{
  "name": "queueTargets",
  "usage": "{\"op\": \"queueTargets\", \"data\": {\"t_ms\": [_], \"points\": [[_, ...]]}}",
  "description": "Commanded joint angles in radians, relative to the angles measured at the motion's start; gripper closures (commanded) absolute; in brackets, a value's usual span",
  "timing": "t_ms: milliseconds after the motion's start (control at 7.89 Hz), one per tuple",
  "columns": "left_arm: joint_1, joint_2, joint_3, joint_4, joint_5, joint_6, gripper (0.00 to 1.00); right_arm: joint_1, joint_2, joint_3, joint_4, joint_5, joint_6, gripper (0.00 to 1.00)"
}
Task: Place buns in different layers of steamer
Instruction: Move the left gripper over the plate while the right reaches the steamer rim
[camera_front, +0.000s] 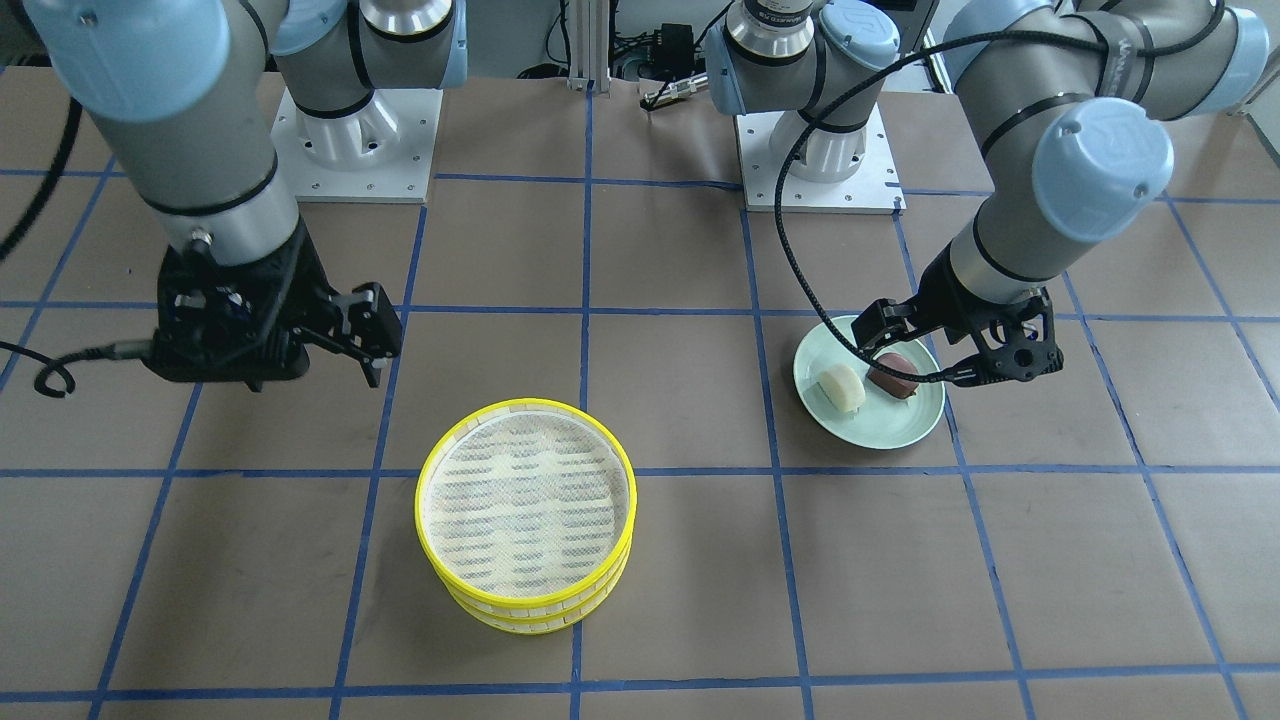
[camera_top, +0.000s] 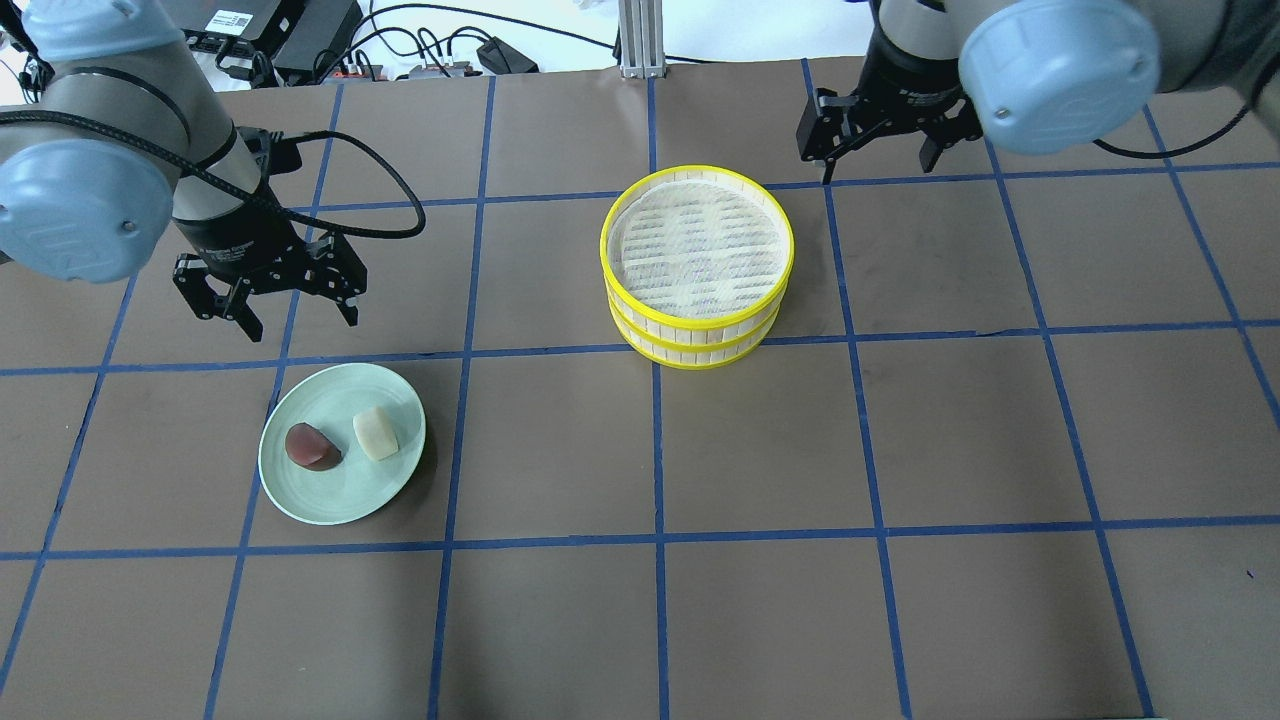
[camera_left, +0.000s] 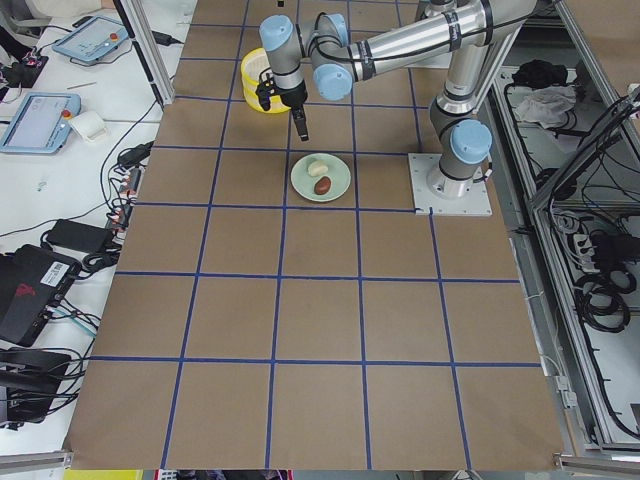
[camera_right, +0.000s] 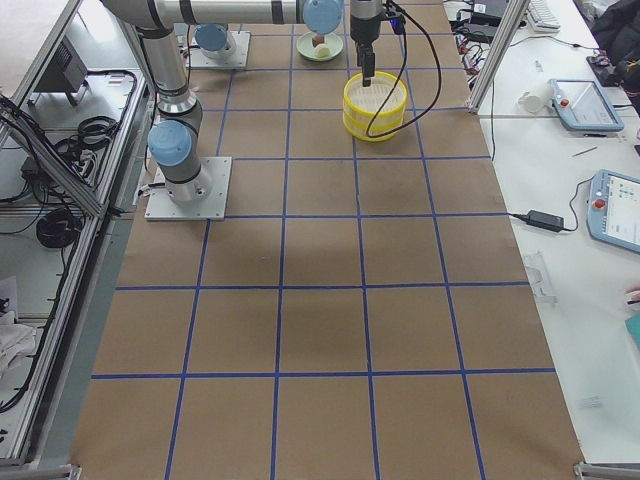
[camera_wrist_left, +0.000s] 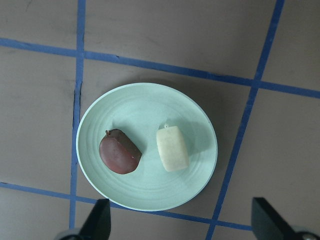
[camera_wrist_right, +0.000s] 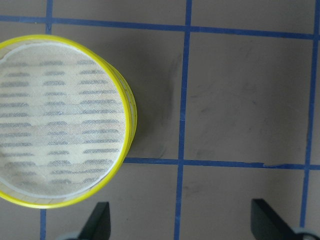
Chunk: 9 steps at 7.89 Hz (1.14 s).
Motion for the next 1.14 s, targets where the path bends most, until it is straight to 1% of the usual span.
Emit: {"op": "queueTargets", "data": {"t_ms": [0, 127, 253, 507, 633, 887, 1013], "points": [[0.002, -0.077, -0.042, -0.031, 0.001, -0.076, 0.00, 0.061, 0.152, 0.004, -0.179, 0.003, 0.106, 0.00], [0.002, -0.090, -0.044, -0.033, -0.011, -0.070, 0.02, 0.063, 0.183, 0.006, -0.204, 0.029, 0.120, 0.00], [0.002, -0.105, -0.047, -0.042, -0.004, -0.072, 0.21, 0.063, 0.217, 0.006, -0.217, 0.044, 0.132, 0.00], [0.005, -0.171, -0.047, -0.053, 0.001, -0.076, 0.22, 0.063, 0.265, 0.026, -0.272, 0.058, 0.172, 0.00], [0.005, -0.182, -0.049, -0.051, 0.001, -0.076, 0.22, 0.063, 0.272, 0.058, -0.307, 0.066, 0.177, 0.00], [0.008, -0.220, -0.047, -0.043, 0.001, -0.078, 0.21, 0.063, 0.274, 0.066, -0.336, 0.055, 0.171, 0.00], [0.010, -0.245, -0.047, -0.019, 0.001, -0.078, 0.21, 0.063, 0.274, 0.066, -0.337, 0.054, 0.171, 0.07]]}}
